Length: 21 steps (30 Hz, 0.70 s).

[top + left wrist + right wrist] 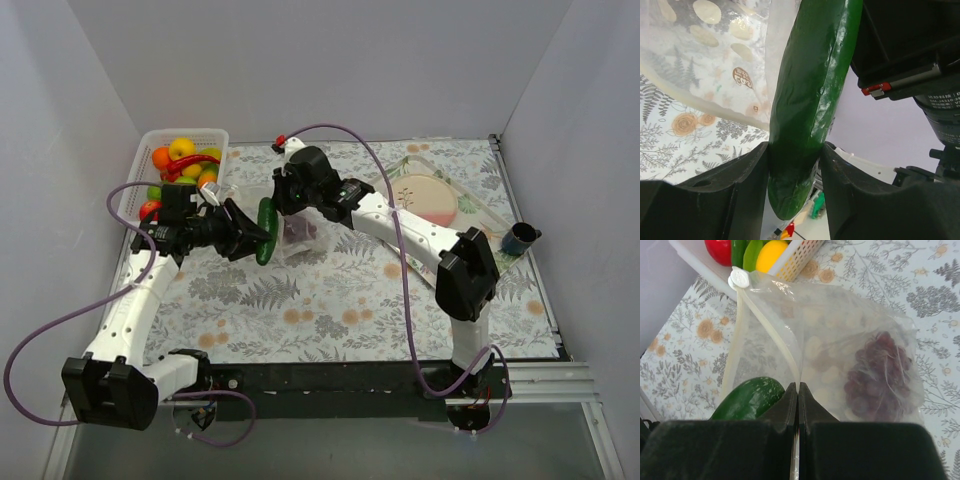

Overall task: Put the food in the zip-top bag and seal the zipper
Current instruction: Place the fake vegetable in the zipper food storage bag.

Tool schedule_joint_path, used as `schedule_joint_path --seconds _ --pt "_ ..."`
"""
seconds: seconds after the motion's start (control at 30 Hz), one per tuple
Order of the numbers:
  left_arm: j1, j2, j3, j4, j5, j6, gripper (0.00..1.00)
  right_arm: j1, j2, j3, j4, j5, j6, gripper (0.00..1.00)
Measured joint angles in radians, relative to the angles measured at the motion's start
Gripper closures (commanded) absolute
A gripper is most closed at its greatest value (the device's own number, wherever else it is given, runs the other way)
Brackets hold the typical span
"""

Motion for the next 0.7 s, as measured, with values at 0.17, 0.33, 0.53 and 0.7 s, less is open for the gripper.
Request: schedule_joint_path --seconds 0.17,0.33,0.53,0.7 --pt "0.000 -0.011 0.000 0.021 0.018 -0.031 0.94 0.000 -0.023 -0.011 0.004 0.046 -0.016 0.99" --pt "0.000 -0.011 -0.018 0.020 0.016 -0.049 0.96 0.000 -0.042 -0.034 -0.002 0.076 -0.016 0.99" --pt "0.001 -0.006 -0.022 0.021 0.013 -0.066 0.96 0.008 -0.051 -0.034 -0.007 0.090 -0.012 0.99" --pt "0.017 0.058 0.019 0.032 0.003 -0.084 0.88 0.031 -0.077 -0.034 -0.032 0.098 0.004 0.99"
